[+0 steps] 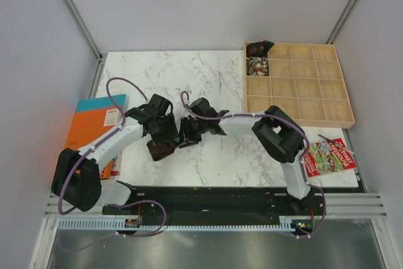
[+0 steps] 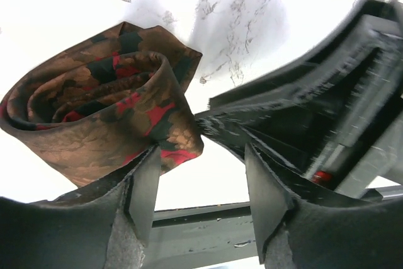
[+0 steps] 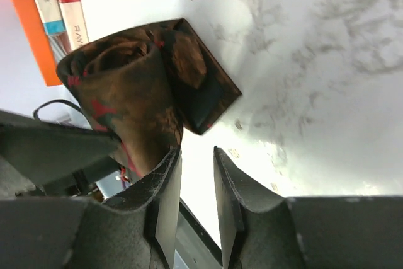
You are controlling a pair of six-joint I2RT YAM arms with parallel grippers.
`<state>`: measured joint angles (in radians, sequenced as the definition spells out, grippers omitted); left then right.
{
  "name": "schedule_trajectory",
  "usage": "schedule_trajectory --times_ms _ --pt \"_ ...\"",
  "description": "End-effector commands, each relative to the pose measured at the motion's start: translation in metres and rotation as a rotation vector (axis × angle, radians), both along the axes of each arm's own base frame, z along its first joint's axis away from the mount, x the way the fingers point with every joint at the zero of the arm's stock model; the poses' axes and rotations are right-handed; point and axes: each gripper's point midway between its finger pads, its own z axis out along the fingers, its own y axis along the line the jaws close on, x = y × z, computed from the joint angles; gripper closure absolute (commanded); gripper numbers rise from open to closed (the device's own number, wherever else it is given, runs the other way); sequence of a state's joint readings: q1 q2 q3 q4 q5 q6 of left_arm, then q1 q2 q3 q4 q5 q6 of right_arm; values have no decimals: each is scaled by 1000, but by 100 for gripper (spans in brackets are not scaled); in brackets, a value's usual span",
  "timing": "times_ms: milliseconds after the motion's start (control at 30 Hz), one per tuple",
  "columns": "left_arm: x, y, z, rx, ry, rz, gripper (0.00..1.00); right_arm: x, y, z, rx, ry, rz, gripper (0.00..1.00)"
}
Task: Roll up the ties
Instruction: Roll the tie at the center of the board.
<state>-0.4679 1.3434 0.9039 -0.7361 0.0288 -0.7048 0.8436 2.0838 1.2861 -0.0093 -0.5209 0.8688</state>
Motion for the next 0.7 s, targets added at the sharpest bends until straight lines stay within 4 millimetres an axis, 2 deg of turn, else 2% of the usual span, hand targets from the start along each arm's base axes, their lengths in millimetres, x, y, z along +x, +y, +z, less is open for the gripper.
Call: schedule_trajectory --times_ms 0,100,200,267,333,367,400,467,500,667 --pt "9 3 20 4 -68 -13 33 17 -20 21 -50 -74 -21 65" --pt "11 6 30 -4 -93 -5 23 22 -33 18 -73 -70 -42 64" --pt "7 11 41 -16 -113 15 17 25 -42 20 -80 -73 -56 64" --pt "8 22 51 -3 -154 67 16 26 -45 22 -84 -84 -57 65" --pt "3 33 51 7 -166 101 13 27 -47 23 -85 -85 -61 65" --pt "1 37 59 -3 -202 123 13 27 -48 22 -87 -82 -64 64" --pt "-3 46 53 23 -203 150 13 28 -49 22 -85 -84 -63 64" --pt "-11 54 55 18 -227 200 13 27 -51 21 -87 -82 -61 64" --pt "-16 62 47 39 -219 230 13 26 -51 20 -89 -82 -60 64" --pt "-32 70 35 8 -229 322 14 25 -56 20 -92 -90 -55 63"
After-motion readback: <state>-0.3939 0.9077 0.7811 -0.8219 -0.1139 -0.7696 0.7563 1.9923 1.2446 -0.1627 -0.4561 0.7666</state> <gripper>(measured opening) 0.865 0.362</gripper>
